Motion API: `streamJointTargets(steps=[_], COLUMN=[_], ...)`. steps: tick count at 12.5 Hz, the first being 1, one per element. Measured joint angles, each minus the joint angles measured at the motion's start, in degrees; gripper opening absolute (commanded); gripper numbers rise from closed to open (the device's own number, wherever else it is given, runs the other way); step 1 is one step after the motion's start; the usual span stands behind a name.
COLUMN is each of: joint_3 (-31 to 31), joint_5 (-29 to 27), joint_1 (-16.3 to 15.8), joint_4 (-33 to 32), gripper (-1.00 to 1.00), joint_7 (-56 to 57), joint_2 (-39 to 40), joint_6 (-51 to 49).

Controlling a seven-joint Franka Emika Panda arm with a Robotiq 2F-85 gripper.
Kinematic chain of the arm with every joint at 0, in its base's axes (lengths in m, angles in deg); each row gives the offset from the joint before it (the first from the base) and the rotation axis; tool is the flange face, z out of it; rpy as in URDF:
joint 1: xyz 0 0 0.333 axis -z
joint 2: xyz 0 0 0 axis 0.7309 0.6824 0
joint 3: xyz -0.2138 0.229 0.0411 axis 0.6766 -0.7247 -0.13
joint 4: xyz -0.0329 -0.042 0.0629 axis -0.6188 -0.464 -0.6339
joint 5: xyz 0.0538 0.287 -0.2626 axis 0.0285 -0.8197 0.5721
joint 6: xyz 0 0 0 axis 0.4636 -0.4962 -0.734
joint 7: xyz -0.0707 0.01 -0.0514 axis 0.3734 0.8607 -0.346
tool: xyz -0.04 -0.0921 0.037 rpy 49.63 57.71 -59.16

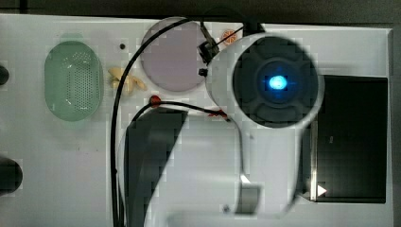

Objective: Pick Ketchup from oven and place it on table.

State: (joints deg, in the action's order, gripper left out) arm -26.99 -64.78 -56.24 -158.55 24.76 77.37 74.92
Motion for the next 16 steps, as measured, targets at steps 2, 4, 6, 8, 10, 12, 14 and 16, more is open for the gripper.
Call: streamJointTargets(steps=[2,4,6,8,10,12,14,16], joint_3=[-0.10,0.51,-0.22,-1.08,0.05,-1.09,-1.18,-0.90], joint_5=[0.45,0.36,-0.63,-0.39,-0.17,0.79,0.79,1.05], joint_1=[0.38,0.41,0.91,0.91,-0.24,0.01,-0.97,-0.70], joint_4=[3.36,3.69,3.64,3.41,2.01,1.40,1.73,2.07], gripper=[1.00,1.00,1.00,1.00,1.00,1.00,1.00,1.00], joint_7=[-0.17,-0.82,-1.17,-1.17,-1.17,-1.34,-1.35,-1.48], joint_2=[-0.25,0.22,1.15,2.69,3.64,3.93,3.95,3.15], joint_6=[-7.20,-10.50,-10.48,-10.66,-10.34,-11.22,-11.56,-10.79])
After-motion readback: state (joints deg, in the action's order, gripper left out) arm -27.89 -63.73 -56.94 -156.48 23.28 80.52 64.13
